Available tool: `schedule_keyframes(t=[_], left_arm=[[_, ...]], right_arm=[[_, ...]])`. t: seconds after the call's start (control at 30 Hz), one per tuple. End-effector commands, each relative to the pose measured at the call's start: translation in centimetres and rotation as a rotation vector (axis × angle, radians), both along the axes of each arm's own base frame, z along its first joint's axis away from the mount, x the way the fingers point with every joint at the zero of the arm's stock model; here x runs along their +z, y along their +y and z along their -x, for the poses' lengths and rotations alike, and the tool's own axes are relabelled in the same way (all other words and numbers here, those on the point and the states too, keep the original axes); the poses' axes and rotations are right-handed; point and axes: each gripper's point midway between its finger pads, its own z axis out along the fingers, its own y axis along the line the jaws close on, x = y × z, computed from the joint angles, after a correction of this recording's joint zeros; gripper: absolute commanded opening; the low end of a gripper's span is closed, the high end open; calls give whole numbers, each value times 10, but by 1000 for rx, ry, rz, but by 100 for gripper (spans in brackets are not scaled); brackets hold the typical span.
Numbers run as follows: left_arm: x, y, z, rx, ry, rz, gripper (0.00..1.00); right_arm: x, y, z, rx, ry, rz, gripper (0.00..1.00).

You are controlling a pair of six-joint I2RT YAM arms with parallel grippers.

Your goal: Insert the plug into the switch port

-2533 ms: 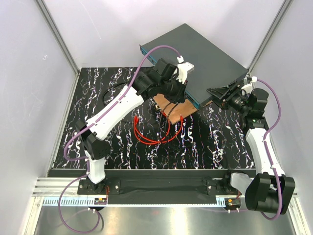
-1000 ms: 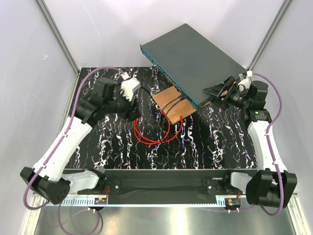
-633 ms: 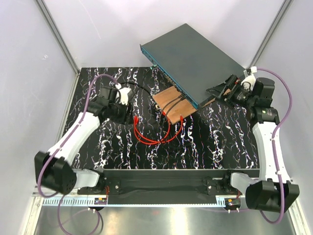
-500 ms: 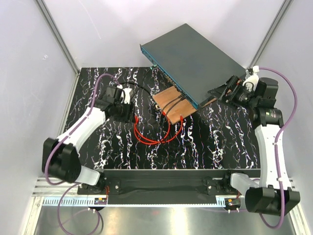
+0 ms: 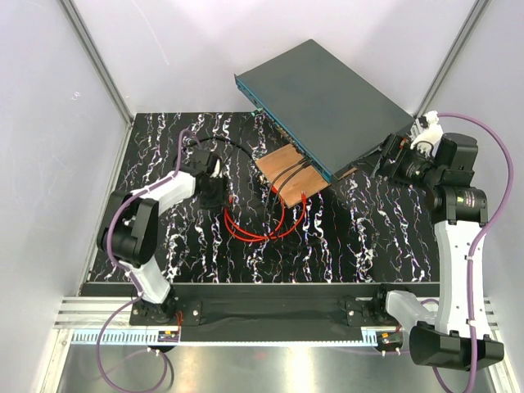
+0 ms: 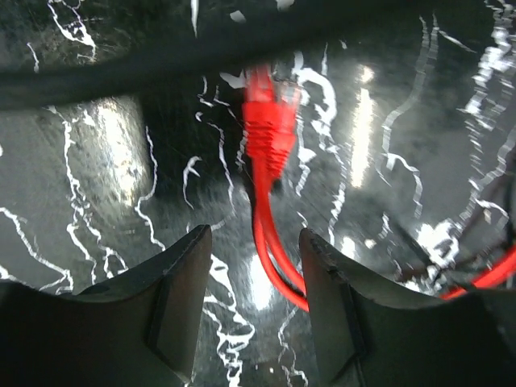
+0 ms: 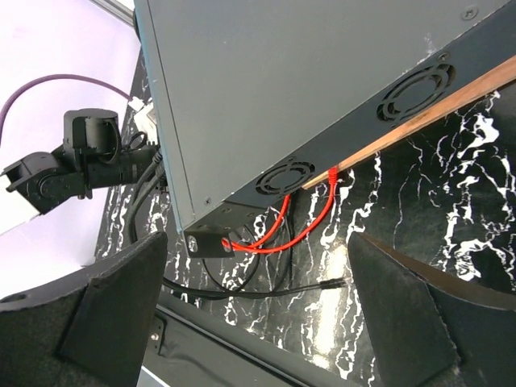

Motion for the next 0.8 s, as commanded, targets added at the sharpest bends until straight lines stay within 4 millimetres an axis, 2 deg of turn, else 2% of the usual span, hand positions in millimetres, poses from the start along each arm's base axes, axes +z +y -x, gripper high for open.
schedule_keyframes(t=[0.0, 0.17, 0.33, 0.37, 0.43, 0.47, 0.57, 0.6, 0.67, 0.7, 0.77], left_arm=[[5, -4, -26, 31, -91, -11, 52], [-11, -9, -17, -25, -68, -92, 42], [-28, -2, -7, -110, -51, -238, 30], [-35, -2, -5, -121, -33, -261, 20], [-35, 2, -3, -143, -23, -279, 1], [-32, 0, -1, -152, -28, -269, 0], [13, -12, -6, -191, -126, -206, 0], [46, -15, -7, -206, -201, -184, 0], [93, -26, -12, -235, -307, -138, 0], [117, -24, -9, -249, -351, -131, 0], [180, -29, -8, -271, -501, -94, 0]], right_arm=[[7, -5, 0, -5, -35, 45, 100], [2, -6, -5, -7, -27, 47, 99], [3, -7, -9, -6, -31, 53, 100], [2, -9, -9, -12, -28, 57, 100], [2, -10, -9, -16, -31, 62, 100], [2, -10, -9, -18, -30, 65, 100], [5, -10, -7, -13, -39, 67, 100], [6, -10, -7, -11, -44, 67, 100], [8, -8, -7, 0, -49, 60, 100], [9, -7, -7, 2, -50, 58, 100], [11, -6, -8, 7, -57, 55, 100]])
